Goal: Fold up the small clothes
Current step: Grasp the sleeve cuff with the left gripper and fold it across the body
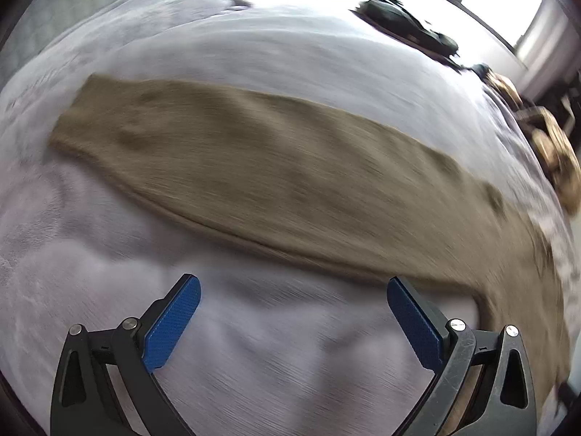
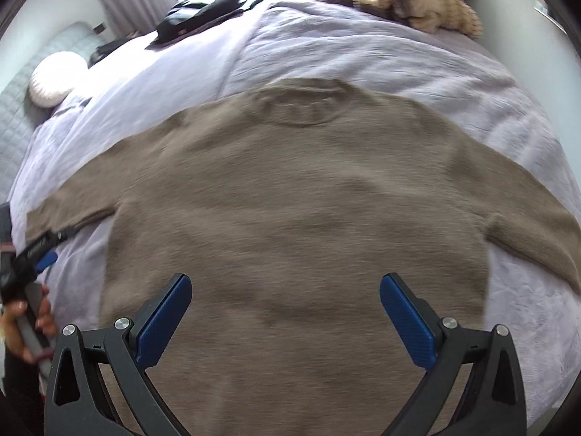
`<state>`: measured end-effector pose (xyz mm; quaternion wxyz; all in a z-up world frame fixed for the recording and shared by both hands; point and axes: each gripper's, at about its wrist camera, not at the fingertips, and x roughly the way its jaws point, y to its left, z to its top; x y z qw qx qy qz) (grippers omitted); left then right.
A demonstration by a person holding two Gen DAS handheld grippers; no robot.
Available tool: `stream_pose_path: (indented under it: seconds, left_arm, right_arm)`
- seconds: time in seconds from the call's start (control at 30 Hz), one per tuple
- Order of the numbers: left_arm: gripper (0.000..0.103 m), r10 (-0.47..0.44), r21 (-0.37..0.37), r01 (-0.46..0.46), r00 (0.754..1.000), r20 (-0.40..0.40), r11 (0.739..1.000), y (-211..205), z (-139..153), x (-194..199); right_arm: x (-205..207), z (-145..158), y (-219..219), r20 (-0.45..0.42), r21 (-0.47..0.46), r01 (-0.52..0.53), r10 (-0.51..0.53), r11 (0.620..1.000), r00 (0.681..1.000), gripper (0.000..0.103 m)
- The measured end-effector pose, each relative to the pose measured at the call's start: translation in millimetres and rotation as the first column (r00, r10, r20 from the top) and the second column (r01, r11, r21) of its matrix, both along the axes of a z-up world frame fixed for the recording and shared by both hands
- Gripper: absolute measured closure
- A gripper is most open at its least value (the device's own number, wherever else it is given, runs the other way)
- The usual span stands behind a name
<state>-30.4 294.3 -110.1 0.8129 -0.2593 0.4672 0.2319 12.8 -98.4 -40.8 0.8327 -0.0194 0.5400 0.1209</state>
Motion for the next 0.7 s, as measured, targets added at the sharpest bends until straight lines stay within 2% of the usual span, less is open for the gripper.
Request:
stream_pose_path:
  seconds: [0.1, 0.2, 0.3, 0.37, 0.43, 0.47, 0.5, 0.53, 0.63, 0.7]
  left_arm:
    - [0.0, 0.093, -0.056, -0.091, 0.995, 0.031, 0.994, 42.2, -11.7, -6.2]
    - [0.0, 0.147, -0.111, -0.136, 0.985, 0.095, 0.985, 68.0, -17.7, -7.6]
    - [0.001, 0.161, -0.092, -0.149, 0.977, 0.142, 0.985, 73.5, -16.7, -2.3]
    - [0.029, 0.183, -0.086, -0.17, 0.968, 0.173, 0.982, 73.2, -16.0, 1.1]
    - [0.082, 0.181, -0.112, -0.161, 0.964, 0.196, 0.98, 78.1, -16.4, 1.8]
    - [0.097, 0.168, -0.163, -0.133, 0.959, 0.23, 0.978, 84.5, -16.9, 5.1]
    - [0.097, 0.157, -0.198, -0.108, 0.955, 0.252, 0.974, 88.9, -15.2, 5.1]
    - [0.097, 0.14, -0.2, -0.087, 0.953, 0.27, 0.976, 87.1, -10.8, 5.0]
    - [0.097, 0.063, -0.136, -0.021, 0.946, 0.319, 0.991, 72.5, 10.6, 13.2]
    - [0.097, 0.007, -0.111, 0.037, 0.927, 0.374, 0.993, 59.3, 31.5, 18.9]
  right_arm:
    - [-3.6, 1.4, 26.8, -0.001, -0.007, -0.065, 0.065, 0.998, 0.998, 0.0]
    - [-8.8, 4.2, 49.5, 0.002, -0.006, -0.119, 0.119, 0.993, 0.993, 0.0]
    - [-14.6, 6.2, 65.1, -0.001, 0.002, -0.162, 0.162, 0.987, 0.987, 0.0]
    - [-19.4, 6.5, 71.0, -0.003, 0.004, -0.185, 0.185, 0.983, 0.983, 0.0]
    - [-21.2, 5.6, 73.0, -0.009, 0.009, -0.198, 0.198, 0.98, 0.98, 0.0]
    - [-22.4, 5.3, 72.1, -0.013, 0.015, -0.201, 0.201, 0.979, 0.979, 0.0]
    - [-23.1, 4.9, 70.2, -0.017, 0.022, -0.201, 0.201, 0.979, 0.979, 0.0]
    - [-23.2, 4.4, 68.7, -0.018, 0.028, -0.199, 0.2, 0.98, 0.98, 0.0]
    - [-22.6, 4.4, 60.1, -0.017, 0.058, -0.184, 0.185, 0.981, 0.983, 0.0]
    - [-22.0, 4.0, 52.1, -0.016, 0.082, -0.168, 0.17, 0.982, 0.985, 0.0]
